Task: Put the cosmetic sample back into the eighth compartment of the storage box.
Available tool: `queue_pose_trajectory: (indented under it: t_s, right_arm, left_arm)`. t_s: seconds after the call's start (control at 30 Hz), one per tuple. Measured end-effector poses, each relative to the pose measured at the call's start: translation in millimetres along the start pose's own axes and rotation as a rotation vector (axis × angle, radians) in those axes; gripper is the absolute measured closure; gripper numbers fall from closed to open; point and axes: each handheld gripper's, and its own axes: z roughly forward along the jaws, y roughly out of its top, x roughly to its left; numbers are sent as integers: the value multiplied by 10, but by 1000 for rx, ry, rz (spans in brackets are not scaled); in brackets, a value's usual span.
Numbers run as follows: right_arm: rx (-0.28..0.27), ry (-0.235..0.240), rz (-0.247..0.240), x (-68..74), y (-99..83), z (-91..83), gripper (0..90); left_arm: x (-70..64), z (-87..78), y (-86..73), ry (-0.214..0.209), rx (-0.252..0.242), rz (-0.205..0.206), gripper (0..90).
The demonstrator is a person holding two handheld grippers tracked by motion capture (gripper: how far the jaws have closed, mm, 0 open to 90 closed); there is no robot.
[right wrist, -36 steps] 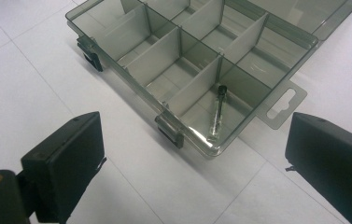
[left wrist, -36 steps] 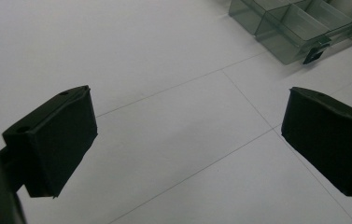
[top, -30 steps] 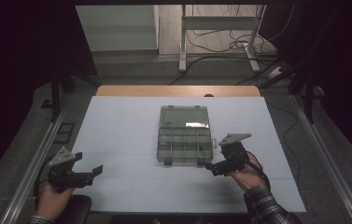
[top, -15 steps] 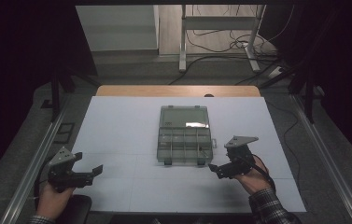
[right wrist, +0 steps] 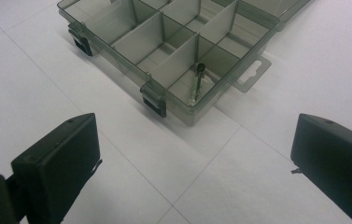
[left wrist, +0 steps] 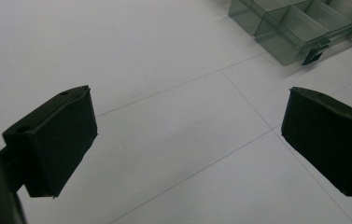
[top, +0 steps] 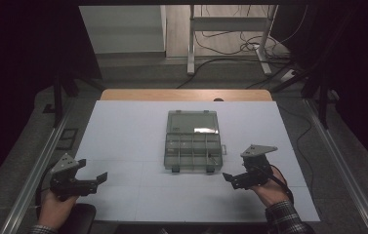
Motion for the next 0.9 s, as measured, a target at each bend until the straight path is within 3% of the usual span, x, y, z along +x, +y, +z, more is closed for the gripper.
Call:
queue_pose_trajectory:
  t_s: [0.9]
  right_arm:
    - [-23, -37, 18, -50, -175, -154, 5]
  left_arm:
    - [9, -4, -4, -3, -3, -8, 39]
